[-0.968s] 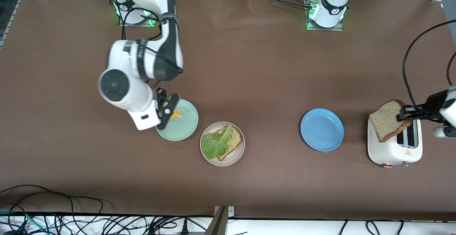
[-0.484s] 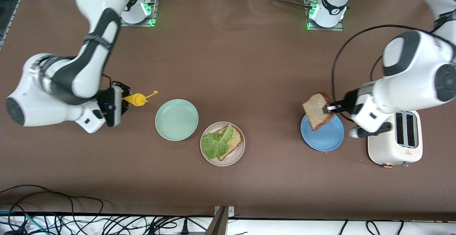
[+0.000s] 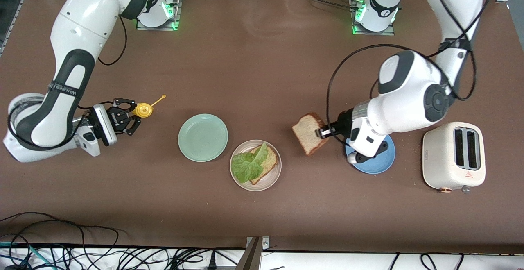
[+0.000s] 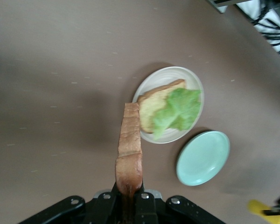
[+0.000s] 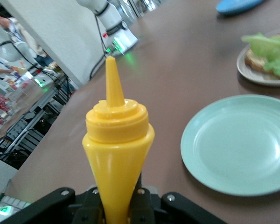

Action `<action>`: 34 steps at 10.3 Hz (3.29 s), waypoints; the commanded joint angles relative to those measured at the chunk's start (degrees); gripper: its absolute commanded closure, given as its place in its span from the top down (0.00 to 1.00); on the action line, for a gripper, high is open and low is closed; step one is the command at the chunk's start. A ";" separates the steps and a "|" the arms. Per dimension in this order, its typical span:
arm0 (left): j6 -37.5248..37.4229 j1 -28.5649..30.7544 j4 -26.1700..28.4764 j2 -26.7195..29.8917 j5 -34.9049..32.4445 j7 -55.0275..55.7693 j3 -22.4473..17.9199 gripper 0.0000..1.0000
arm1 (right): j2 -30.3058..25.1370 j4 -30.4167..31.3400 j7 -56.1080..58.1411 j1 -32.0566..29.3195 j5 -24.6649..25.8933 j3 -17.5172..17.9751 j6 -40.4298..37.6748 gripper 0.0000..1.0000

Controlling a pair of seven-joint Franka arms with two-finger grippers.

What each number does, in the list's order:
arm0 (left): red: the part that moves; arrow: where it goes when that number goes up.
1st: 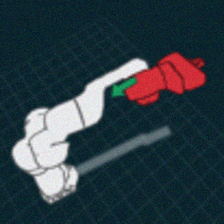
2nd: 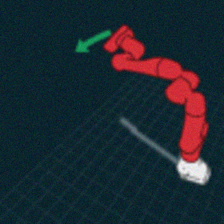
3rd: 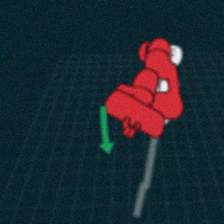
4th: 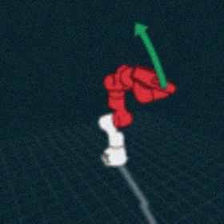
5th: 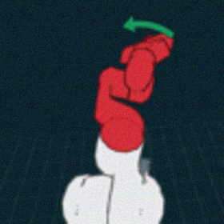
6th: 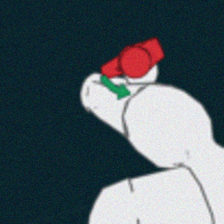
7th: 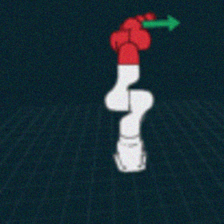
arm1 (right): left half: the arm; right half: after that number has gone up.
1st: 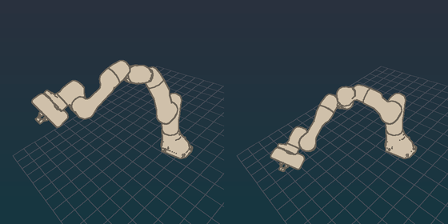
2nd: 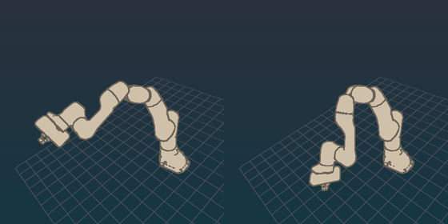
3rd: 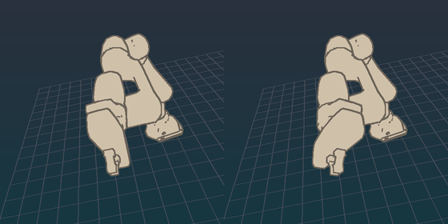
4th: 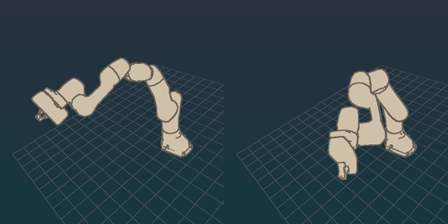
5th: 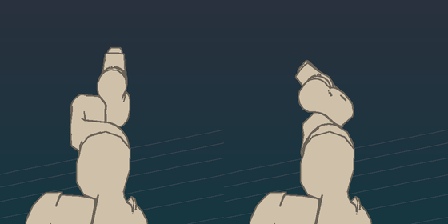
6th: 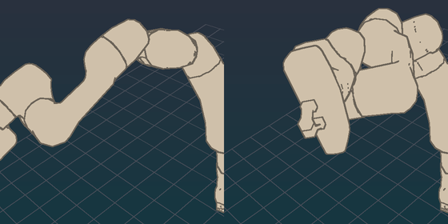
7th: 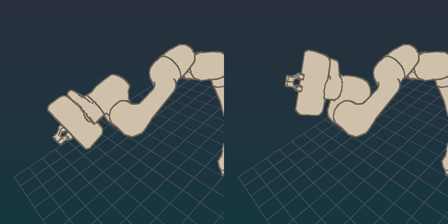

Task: Make sandwich on beige plate with both arms
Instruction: 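Return the mustard with the right gripper while the left gripper carries toast, then set down the mustard with the right gripper while the left gripper lowers toast, then lay the toast on the lettuce while the right gripper withdraws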

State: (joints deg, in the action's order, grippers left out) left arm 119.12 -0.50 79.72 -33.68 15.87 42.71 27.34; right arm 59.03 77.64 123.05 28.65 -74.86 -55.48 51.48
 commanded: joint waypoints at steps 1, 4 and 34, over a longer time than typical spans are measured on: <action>10.30 -3.01 -0.26 -3.13 3.02 3.94 -0.27 0.00 | -0.24 -0.65 10.06 -6.56 -0.56 9.30 -1.30 0.00; 23.49 -6.78 0.00 -7.09 3.02 6.68 -0.61 0.00 | 0.55 -1.09 19.14 -7.99 -0.91 11.71 3.35 0.00; 34.16 -17.70 -7.12 -18.79 0.14 16.45 -8.09 0.72 | -3.75 -6.96 -23.42 -15.82 1.64 2.40 6.89 1.00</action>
State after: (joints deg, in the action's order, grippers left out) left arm 153.24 -17.18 74.27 -51.81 16.79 59.93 19.93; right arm 55.94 72.90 105.85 11.50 -74.18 -52.46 59.82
